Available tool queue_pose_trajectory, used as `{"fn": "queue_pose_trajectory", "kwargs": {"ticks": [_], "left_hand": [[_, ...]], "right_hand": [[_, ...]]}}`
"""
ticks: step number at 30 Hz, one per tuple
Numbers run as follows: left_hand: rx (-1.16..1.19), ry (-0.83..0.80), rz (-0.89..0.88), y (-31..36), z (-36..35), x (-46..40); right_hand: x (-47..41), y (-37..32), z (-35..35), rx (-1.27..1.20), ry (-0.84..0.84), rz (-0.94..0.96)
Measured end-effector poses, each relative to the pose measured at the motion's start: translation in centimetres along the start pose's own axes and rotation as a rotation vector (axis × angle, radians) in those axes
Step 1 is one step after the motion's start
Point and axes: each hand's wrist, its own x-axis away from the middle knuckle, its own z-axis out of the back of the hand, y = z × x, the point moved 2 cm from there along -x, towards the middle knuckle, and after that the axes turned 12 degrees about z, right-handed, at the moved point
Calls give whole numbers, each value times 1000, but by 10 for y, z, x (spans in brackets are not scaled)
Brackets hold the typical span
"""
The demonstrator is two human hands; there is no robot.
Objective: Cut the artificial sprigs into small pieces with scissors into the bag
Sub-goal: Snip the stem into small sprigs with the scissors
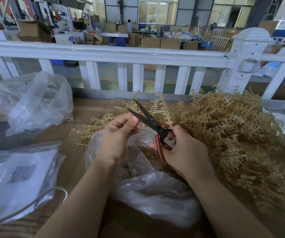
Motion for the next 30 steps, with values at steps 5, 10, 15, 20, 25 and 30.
{"fn": "queue_pose_trajectory", "kwargs": {"ticks": [5, 10, 15, 20, 25, 30], "left_hand": [[-29, -5, 1, -2, -1, 0], [10, 3, 10, -2, -2, 0], [31, -14, 16, -3, -3, -1], [50, -29, 16, -3, -2, -2], [44, -33, -14, -3, -1, -2], [11, -41, -50, -2, -2, -2]], "right_hand": [[0, -1, 1, -33, -19, 27], [0, -2, 3, -59, -38, 17], [0, -4, 8, -81, -35, 36], [0, -6, 11, -97, -47, 29], [1, -8, 14, -119, -49, 36], [1, -7, 13, -136, -51, 42]]}}
